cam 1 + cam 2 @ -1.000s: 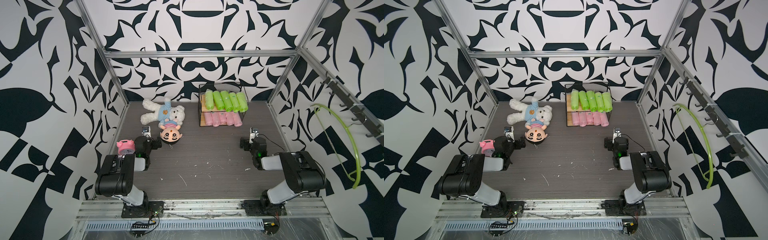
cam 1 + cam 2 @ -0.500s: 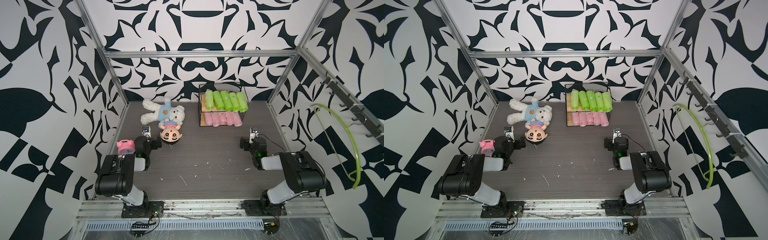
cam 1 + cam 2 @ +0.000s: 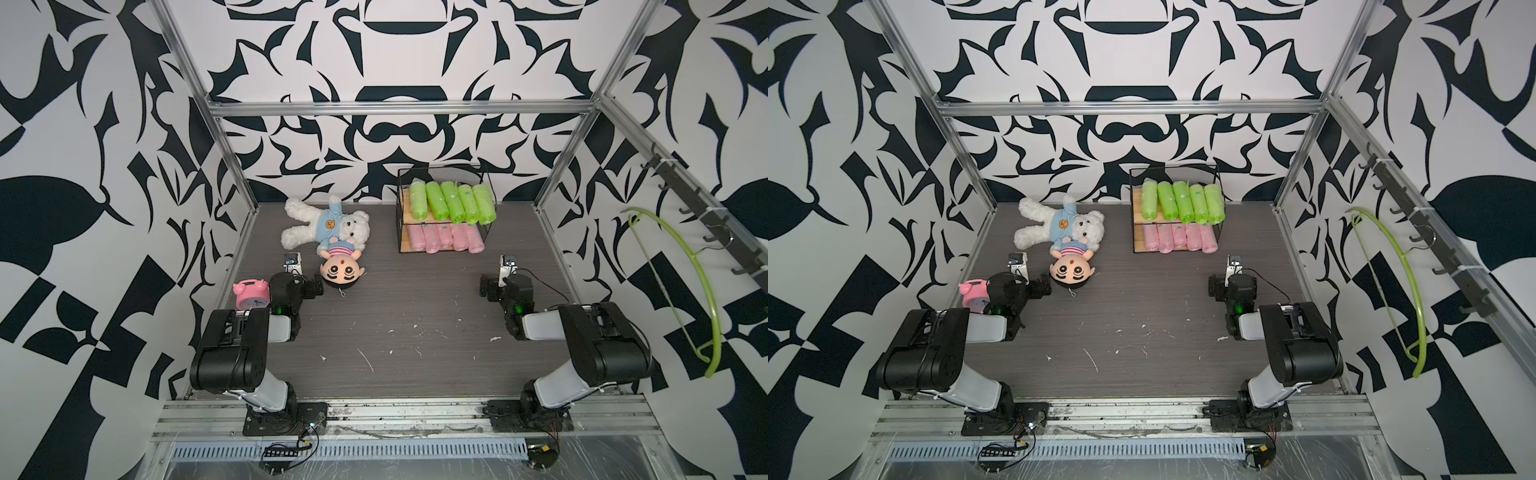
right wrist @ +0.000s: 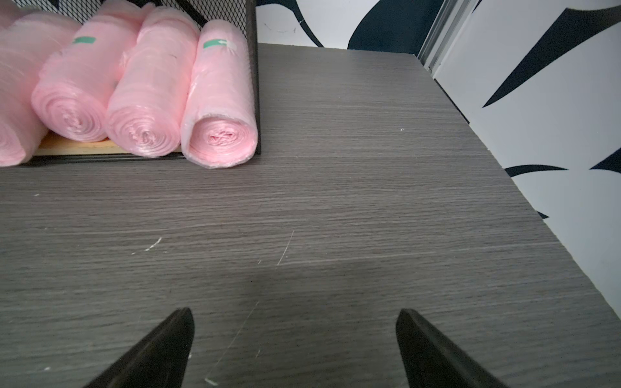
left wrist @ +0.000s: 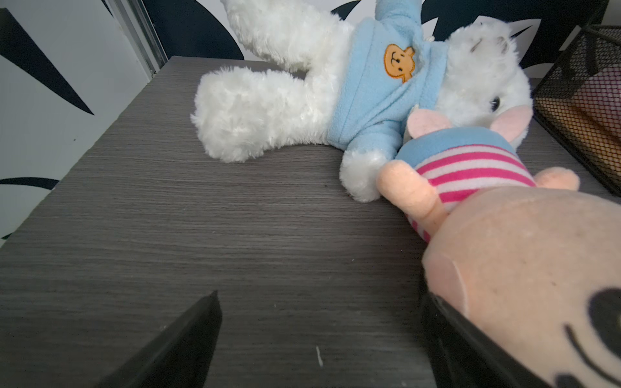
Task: Sort the rolls of trash bags by color and place them on the shelf
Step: Reset both arms
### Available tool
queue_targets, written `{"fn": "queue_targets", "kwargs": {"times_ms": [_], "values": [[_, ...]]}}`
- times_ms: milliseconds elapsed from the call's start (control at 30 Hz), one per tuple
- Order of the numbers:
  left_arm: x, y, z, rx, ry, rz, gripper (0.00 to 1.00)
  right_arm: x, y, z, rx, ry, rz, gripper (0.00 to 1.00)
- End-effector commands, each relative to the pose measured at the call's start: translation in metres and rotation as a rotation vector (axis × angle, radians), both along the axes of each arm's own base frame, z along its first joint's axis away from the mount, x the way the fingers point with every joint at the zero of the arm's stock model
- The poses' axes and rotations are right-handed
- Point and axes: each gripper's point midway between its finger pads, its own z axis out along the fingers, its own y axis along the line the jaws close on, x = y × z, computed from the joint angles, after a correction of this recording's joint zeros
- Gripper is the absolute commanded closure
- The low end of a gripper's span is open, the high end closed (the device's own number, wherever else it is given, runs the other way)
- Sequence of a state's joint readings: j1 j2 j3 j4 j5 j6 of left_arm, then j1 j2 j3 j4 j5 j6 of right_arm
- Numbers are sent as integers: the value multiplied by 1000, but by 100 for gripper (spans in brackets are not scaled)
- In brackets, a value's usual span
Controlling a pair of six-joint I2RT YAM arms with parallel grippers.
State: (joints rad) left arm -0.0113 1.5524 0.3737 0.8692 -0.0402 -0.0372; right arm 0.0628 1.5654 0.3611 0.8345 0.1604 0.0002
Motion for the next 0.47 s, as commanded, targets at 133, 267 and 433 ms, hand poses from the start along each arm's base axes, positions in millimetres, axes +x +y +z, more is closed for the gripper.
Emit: {"fn": "queue_targets", "kwargs": {"times_ms": [133, 267, 433], "values": [[4, 0, 7, -11, -12, -3, 0, 6, 1, 16, 13, -55, -2, 0], [5, -1, 5, -11, -8, -7, 0, 6, 1, 15, 13, -53, -2, 0], [4, -1, 6, -11, -10, -7, 0, 6, 0, 15, 12, -54, -3, 0]]}}
